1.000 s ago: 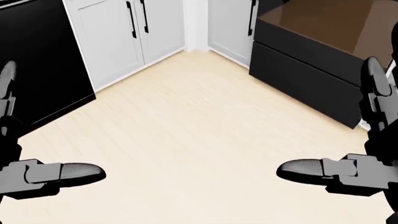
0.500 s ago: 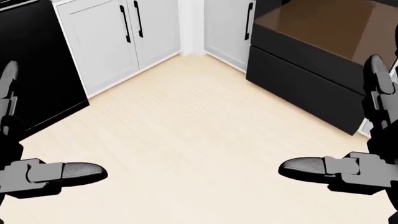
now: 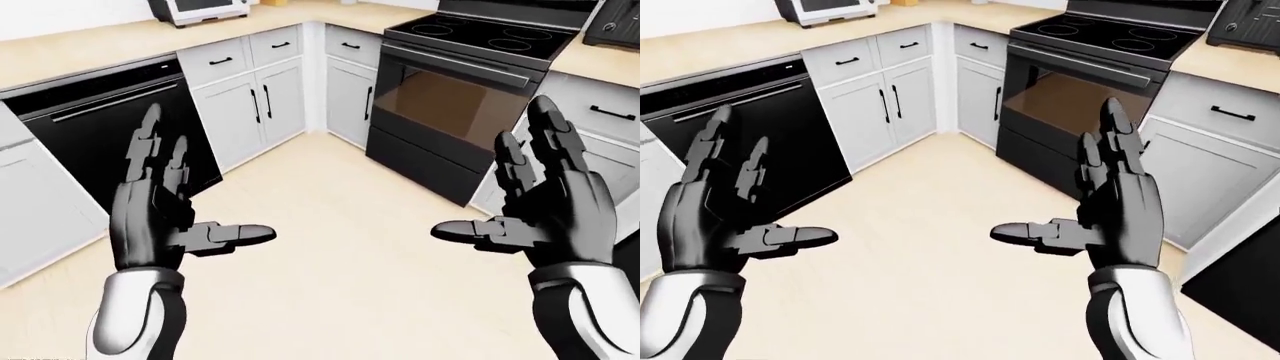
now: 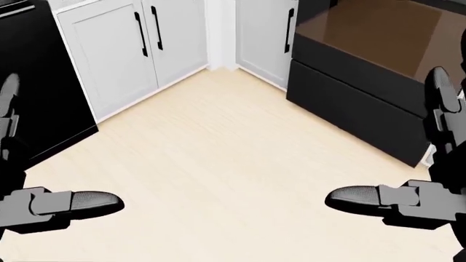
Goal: Navigate to the stove.
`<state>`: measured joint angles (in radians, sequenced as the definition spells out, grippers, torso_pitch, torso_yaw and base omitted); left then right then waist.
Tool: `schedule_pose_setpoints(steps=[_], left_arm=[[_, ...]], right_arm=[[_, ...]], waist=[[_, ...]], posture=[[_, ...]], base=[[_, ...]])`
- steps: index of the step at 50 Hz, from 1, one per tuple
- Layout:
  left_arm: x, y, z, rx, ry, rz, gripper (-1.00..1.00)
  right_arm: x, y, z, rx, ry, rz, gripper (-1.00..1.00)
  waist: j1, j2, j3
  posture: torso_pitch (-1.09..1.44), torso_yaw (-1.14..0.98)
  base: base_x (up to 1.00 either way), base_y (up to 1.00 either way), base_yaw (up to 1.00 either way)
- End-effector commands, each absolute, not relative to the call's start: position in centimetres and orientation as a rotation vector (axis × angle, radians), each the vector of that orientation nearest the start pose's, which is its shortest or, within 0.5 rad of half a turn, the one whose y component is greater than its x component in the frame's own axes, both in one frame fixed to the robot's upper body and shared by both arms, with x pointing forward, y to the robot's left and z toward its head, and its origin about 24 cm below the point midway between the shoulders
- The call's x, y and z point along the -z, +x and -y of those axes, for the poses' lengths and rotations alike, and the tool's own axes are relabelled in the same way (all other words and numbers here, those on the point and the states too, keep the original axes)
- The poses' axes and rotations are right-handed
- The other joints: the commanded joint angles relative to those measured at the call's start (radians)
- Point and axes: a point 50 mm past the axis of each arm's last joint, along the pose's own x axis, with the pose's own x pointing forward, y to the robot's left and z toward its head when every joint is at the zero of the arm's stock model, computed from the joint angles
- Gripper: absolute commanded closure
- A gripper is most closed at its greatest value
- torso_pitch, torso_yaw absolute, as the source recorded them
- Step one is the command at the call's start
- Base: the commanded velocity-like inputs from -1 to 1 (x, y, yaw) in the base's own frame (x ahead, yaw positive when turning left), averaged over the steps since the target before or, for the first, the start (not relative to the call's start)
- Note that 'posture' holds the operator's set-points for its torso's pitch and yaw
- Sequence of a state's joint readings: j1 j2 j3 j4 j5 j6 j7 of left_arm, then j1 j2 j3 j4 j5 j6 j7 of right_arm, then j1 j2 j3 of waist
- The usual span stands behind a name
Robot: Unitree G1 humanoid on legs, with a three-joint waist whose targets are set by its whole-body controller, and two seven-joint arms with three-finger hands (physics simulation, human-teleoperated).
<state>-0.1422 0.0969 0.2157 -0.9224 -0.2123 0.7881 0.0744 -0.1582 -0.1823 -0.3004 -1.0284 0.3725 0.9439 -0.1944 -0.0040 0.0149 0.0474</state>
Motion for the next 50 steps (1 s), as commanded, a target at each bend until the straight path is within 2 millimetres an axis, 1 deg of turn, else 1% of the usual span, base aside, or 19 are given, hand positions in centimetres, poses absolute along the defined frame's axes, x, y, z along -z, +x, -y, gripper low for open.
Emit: schedule_pose_setpoints(steps=[1, 3, 4, 6, 13, 16, 17, 19, 25, 27, 29, 30, 31, 37, 39, 42, 43, 45, 50], left_arm=[[-20.98, 21.01, -17.91, -0.082, -0.035, 0.345, -1.00], [-20.95, 21.00, -17.87, -0.080, -0.035, 0.345, -1.00], [-21.04, 20.97, -17.87, -0.079, -0.037, 0.346, -1.00], [-20.98, 21.00, -17.89, -0.079, -0.035, 0.345, -1.00], [-21.03, 20.97, -17.84, -0.077, -0.037, 0.343, -1.00], [-20.98, 20.99, -17.85, -0.077, -0.037, 0.343, -1.00], [-20.97, 20.99, -17.85, -0.077, -0.036, 0.343, -1.00], [-20.96, 21.02, -17.86, -0.076, -0.037, 0.344, -1.00], [-21.06, 21.09, -18.03, -0.087, -0.034, 0.350, -1.00], [-20.99, 21.07, -17.95, -0.084, -0.035, 0.347, -1.00], [-20.95, 21.05, -17.95, -0.084, -0.036, 0.347, -1.00], [-20.96, 21.04, -17.94, -0.084, -0.036, 0.347, -1.00], [-20.97, 21.02, -17.96, -0.084, -0.036, 0.348, -1.00], [-20.81, 21.06, -17.92, -0.085, -0.035, 0.346, -1.00], [-20.90, 21.04, -17.96, -0.086, -0.037, 0.348, -1.00], [-20.79, 21.19, -17.91, -0.083, -0.035, 0.346, -1.00], [-20.88, 21.16, -17.88, -0.083, -0.034, 0.345, -1.00], [-20.84, 21.15, -17.92, -0.085, -0.032, 0.345, -1.00], [-20.44, 21.00, -17.67, -0.077, -0.021, 0.339, -1.00]], right_arm=[[-21.96, 19.70, 18.56, 0.110, 0.033, 0.319, -1.00], [-21.96, 19.71, 18.56, 0.110, 0.033, 0.319, -1.00], [-21.98, 19.72, 18.57, 0.111, 0.033, 0.319, -1.00], [-21.95, 19.72, 18.58, 0.113, 0.033, 0.318, -1.00], [-21.92, 19.74, 18.54, 0.113, 0.032, 0.316, -1.00], [-21.88, 19.76, 18.52, 0.112, 0.032, 0.314, -1.00], [-21.89, 19.77, 18.49, 0.111, 0.032, 0.314, -1.00], [-21.88, 19.78, 18.46, 0.111, 0.031, 0.314, -1.00], [-21.95, 19.79, 18.49, 0.112, 0.031, 0.316, -1.00], [-21.91, 19.79, 18.50, 0.112, 0.031, 0.316, -1.00], [-21.87, 19.77, 18.50, 0.113, 0.030, 0.315, -1.00], [-21.86, 19.77, 18.50, 0.113, 0.030, 0.316, -1.00], [-21.87, 19.78, 18.50, 0.113, 0.029, 0.316, -1.00], [-21.82, 19.74, 18.57, 0.115, 0.026, 0.316, -1.00], [-21.84, 19.76, 18.57, 0.116, 0.024, 0.316, -1.00], [-21.89, 19.78, 18.59, 0.115, 0.024, 0.316, -1.00], [-21.93, 19.80, 18.58, 0.115, 0.024, 0.317, -1.00], [-21.99, 19.82, 18.56, 0.114, 0.024, 0.317, -1.00], [-21.91, 19.82, 18.46, 0.112, 0.021, 0.313, -1.00]], waist=[[0.001, 0.004, -0.010], [-0.003, 0.064, -0.028], [0.005, 0.044, -0.028], [0.009, 0.046, -0.017], [0.019, -0.019, -0.017], [0.020, -0.099, -0.036], [0.008, -0.059, -0.028], [0.009, -0.072, -0.020], [0.003, -0.019, -0.008], [-0.001, 0.016, -0.010], [-0.001, 0.084, -0.036], [0.011, 0.035, -0.023], [0.006, 0.054, -0.021], [0.017, 0.004, -0.019], [0.020, -0.025, -0.017], [0.019, -0.098, -0.027], [0.009, -0.058, -0.026], [0.009, -0.074, -0.022], [0.005, -0.029, -0.011]], posture=[[0.00, 0.00], [0.00, 0.00], [0.00, 0.00], [0.00, 0.00], [0.00, 0.00], [0.00, 0.00], [0.00, 0.00], [0.00, 0.00], [0.00, 0.00], [0.00, 0.00], [0.00, 0.00], [0.00, 0.00], [0.00, 0.00], [0.00, 0.00], [0.00, 0.00], [0.00, 0.00], [0.00, 0.00], [0.00, 0.00], [0.00, 0.00]], base=[[0.16, 0.00, 0.00], [0.16, 0.00, 0.00], [0.15, 0.00, 0.00], [0.15, 0.00, 0.00], [0.15, 0.00, 0.00], [0.15, 0.00, 0.00], [0.16, 0.00, 0.00], [0.15, 0.00, 0.00], [0.16, 0.00, 0.00], [0.15, 0.00, 0.00], [0.15, 0.00, 0.00], [0.15, 0.00, 0.00], [0.16, 0.00, 0.00], [0.16, 0.00, 0.00], [0.15, 0.00, 0.00], [0.15, 0.00, 0.00], [0.16, 0.00, 0.00], [0.14, 0.00, 0.00], [0.15, 0.00, 0.00]])
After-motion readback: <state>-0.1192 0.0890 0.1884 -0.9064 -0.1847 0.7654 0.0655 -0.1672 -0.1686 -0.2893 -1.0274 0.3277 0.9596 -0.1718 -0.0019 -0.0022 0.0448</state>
